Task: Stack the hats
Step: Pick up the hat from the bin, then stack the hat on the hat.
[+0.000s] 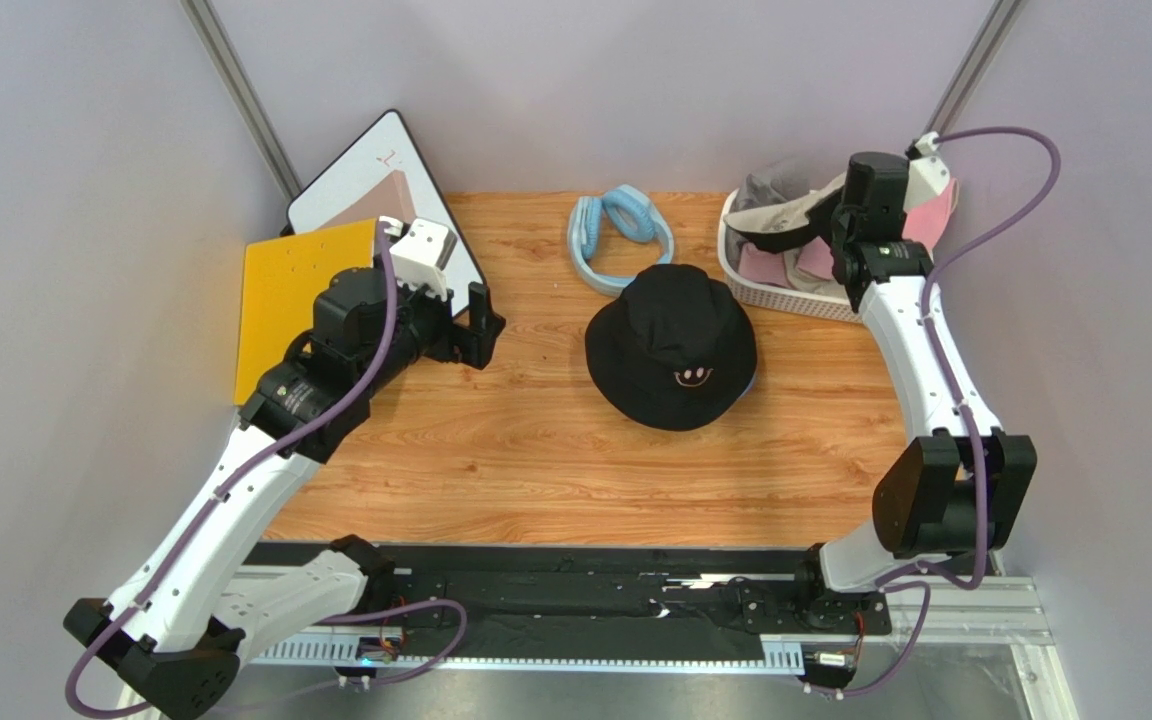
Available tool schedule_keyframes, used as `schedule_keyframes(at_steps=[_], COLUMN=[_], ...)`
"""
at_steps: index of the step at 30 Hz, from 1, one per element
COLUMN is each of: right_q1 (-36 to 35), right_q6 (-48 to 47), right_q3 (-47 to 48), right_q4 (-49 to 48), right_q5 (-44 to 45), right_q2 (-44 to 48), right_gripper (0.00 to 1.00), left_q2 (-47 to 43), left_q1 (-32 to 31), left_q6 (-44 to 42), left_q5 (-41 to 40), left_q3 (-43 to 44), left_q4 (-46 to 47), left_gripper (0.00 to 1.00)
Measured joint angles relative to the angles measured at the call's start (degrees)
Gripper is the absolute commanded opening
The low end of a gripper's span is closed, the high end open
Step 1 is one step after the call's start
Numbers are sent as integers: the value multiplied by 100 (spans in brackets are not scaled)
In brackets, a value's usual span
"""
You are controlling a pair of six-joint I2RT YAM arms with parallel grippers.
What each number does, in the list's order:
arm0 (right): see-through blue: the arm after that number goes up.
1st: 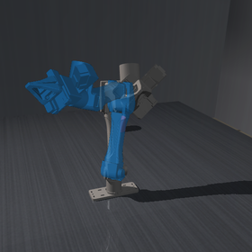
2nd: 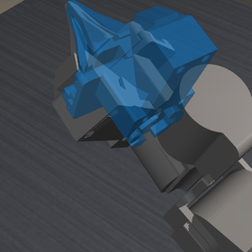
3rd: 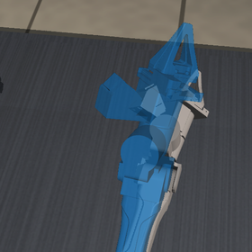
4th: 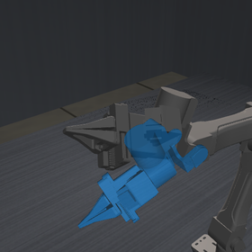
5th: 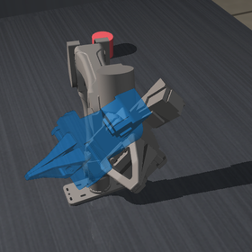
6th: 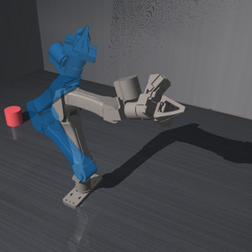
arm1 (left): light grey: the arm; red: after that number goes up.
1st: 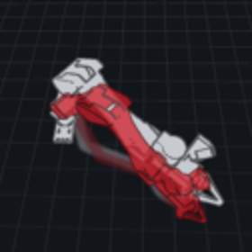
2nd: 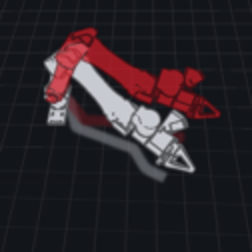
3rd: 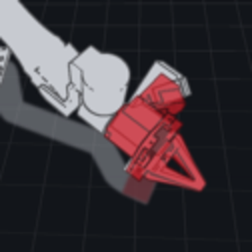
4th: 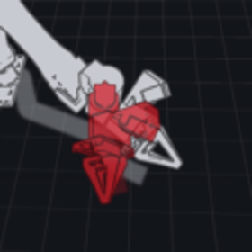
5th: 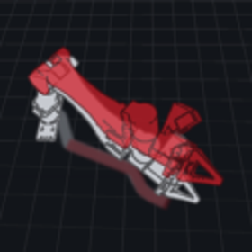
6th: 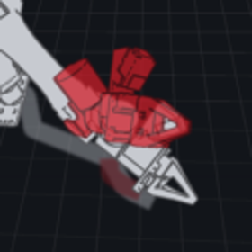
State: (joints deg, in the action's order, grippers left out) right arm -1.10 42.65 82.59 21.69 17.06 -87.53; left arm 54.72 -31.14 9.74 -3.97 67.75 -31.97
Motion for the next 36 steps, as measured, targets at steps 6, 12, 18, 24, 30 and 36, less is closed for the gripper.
schedule_keyframes(at_steps=[6,12,18,24,30,36], right_q1=[0,0,-144,-625,-1639,-3047], right_q6=[-387,-734,-990,-1211,-1296,-1307], right_q3=[638,1078,1231,2260,2806,2618], right_q4=[166,232,258,706,981,1191], right_q5=[-2,39,35,-286,-713,-728], right_q2=[249,748,1491,1613,1624,1563], right_gripper=[0,0,0,0,0,0], left_q2=[-9,-48,-39,157,614,942], left_q1=[0,0,-2,-649,-1902,-2065], left_q6=[0,-42,-227,-691,-1530,-1718], left_q5=[-13,114,365,468,654,721], left_q3=[0,-79,-127,105,1220,2037], left_q4=[0,109,348,605,890,1311], left_gripper=[99,98,96,97,98,99])
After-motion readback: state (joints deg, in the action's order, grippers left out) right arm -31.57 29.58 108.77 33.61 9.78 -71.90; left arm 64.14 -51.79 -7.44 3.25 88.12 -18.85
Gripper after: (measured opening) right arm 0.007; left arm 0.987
